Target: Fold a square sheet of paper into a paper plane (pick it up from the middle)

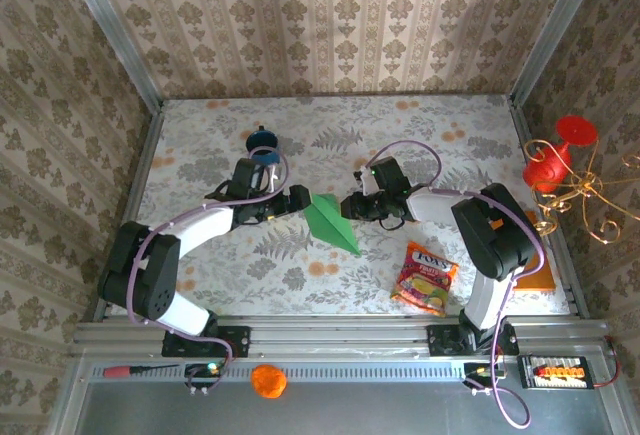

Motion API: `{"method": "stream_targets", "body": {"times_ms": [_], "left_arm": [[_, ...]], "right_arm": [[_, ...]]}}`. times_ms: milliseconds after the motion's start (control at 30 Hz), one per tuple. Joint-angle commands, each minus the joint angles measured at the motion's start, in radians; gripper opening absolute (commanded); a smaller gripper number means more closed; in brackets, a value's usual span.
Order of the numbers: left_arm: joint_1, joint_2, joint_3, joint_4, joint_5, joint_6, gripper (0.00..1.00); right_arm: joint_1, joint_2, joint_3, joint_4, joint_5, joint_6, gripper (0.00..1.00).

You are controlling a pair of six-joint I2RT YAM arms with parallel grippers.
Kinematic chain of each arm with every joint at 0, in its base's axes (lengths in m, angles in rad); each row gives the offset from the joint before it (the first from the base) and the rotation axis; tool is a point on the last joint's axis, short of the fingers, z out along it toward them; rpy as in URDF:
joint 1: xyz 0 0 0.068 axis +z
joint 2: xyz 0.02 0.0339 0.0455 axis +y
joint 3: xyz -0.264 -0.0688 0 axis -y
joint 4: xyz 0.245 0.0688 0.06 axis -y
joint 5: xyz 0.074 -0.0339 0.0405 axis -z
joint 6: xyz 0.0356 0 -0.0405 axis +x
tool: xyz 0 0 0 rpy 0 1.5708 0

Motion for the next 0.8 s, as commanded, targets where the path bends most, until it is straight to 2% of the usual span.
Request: {"method": "stream_targets", "body": {"times_ms": [0,467,767], "left_arm": [[-0.002,0.016,0.024,0.004,0.008,-0.005,1.0],[-0.005,0.058,0.038,0.034,0.068,-0.037,1.0],[0.0,-0.057,0.071,-0.005,0.065,-0.03,0.98]], "right_arm": [[-0.004,0.013,0.002,0.037,-0.037,-0.007,0.23],[-0.004,-0.013,-0.025,0.103,-0.078,-0.005,0.1],[-0.003,-0.154,-0.061,0.198,-0.1,0.054,0.07]]}}
